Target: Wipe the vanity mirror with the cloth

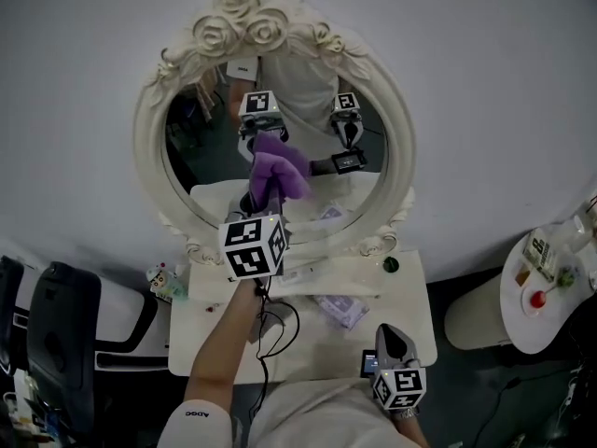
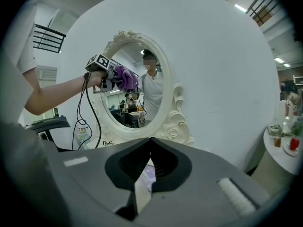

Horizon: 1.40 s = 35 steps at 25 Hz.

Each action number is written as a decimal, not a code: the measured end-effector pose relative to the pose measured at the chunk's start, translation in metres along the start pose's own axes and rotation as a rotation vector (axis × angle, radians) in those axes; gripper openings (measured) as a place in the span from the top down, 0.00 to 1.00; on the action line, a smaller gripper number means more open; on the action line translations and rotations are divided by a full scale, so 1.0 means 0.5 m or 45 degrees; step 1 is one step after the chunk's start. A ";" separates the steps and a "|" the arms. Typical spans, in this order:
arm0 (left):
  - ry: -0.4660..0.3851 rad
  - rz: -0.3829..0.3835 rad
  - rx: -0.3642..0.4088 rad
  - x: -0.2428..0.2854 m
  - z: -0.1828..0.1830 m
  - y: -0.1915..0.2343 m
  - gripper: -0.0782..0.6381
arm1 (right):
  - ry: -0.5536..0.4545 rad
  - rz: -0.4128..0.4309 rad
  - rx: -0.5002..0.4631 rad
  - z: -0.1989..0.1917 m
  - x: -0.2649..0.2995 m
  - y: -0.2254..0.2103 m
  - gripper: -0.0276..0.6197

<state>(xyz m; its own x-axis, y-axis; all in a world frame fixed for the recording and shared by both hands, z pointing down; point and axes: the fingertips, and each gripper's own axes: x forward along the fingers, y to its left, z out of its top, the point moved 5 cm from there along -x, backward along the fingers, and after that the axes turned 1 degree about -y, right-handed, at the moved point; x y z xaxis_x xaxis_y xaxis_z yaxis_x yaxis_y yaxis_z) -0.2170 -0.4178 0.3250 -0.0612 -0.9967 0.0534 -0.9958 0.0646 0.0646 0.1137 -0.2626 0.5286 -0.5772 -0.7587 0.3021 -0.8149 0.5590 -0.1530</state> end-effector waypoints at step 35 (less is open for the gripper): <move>0.002 -0.133 -0.022 -0.011 -0.096 -0.107 0.81 | 0.042 0.117 -0.080 0.011 0.025 -0.060 0.95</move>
<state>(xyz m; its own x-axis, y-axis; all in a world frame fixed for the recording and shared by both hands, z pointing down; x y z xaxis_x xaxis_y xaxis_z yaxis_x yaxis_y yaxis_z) -0.1599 -0.4132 0.3690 0.0429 -0.9980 0.0470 -0.9955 -0.0387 0.0867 0.1309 -0.2907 0.5320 -0.6462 -0.6926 0.3205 -0.7533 0.6462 -0.1223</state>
